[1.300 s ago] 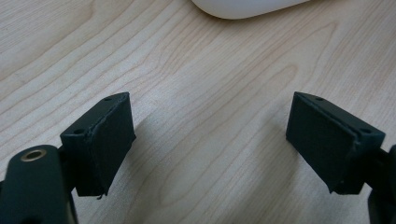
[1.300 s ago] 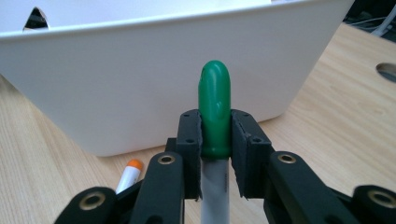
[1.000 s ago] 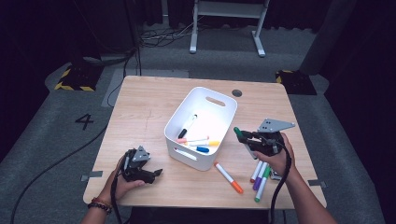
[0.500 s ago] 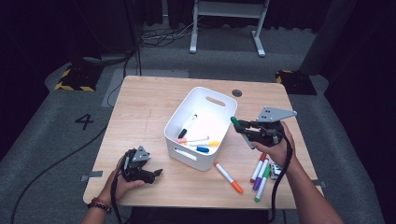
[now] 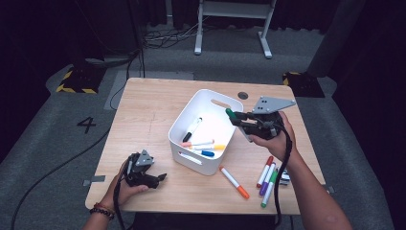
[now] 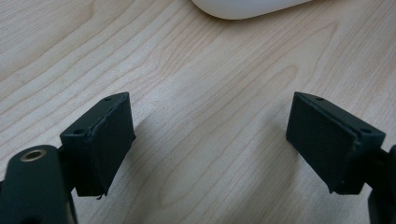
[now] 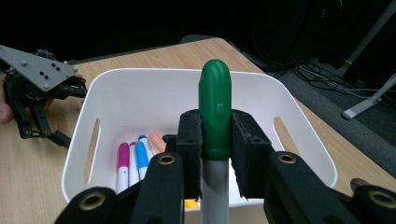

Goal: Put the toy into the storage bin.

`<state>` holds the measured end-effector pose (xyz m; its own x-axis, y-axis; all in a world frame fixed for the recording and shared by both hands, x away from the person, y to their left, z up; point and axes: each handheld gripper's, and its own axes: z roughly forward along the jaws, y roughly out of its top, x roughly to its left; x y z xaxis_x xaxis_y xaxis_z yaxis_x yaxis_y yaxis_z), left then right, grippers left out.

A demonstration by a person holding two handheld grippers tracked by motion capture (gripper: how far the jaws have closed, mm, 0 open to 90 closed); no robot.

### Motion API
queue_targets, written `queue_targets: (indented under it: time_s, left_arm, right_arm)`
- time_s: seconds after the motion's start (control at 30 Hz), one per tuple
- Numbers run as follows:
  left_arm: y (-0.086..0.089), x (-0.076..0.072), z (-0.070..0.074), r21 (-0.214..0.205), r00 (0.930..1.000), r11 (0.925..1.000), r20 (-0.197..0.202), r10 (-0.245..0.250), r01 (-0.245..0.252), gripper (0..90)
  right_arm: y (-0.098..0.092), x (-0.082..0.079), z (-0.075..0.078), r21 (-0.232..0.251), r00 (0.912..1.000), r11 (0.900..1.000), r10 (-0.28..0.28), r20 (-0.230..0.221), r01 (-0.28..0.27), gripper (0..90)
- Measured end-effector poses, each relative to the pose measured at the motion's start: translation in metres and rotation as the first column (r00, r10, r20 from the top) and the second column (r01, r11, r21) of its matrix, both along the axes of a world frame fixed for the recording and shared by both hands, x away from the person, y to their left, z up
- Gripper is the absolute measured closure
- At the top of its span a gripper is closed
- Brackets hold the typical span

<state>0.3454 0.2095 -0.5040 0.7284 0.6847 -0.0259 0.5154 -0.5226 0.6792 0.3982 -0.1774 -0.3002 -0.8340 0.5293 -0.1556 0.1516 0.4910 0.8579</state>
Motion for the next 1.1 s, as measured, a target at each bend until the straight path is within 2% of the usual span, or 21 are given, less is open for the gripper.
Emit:
queue_targets:
  time_s: [0.23,0.7,0.9,1.1]
  left_arm:
    - [0.000,0.000,0.000,0.002,1.0000,1.0000,0.002,0.001,-0.001,15.3]
    - [0.000,0.000,0.000,0.001,1.0000,1.0000,0.002,0.001,-0.001,15.3]
    - [0.000,0.000,0.000,0.001,1.0000,1.0000,0.002,0.000,0.000,15.4]
    - [0.000,0.000,0.000,0.001,1.0000,1.0000,0.002,0.000,0.000,15.4]
  right_arm:
    - [0.016,0.006,0.005,-0.005,0.9995,0.9995,0.030,0.005,-0.030,74.9]
    - [0.057,0.019,0.001,-0.005,0.9951,0.9962,0.086,-0.048,-0.087,75.0]
    - [0.079,0.027,-0.009,-0.047,0.9898,0.9919,0.114,-0.086,-0.118,75.0]
    - [0.096,0.038,-0.025,-0.133,0.9798,0.9816,0.114,-0.164,-0.137,75.0]
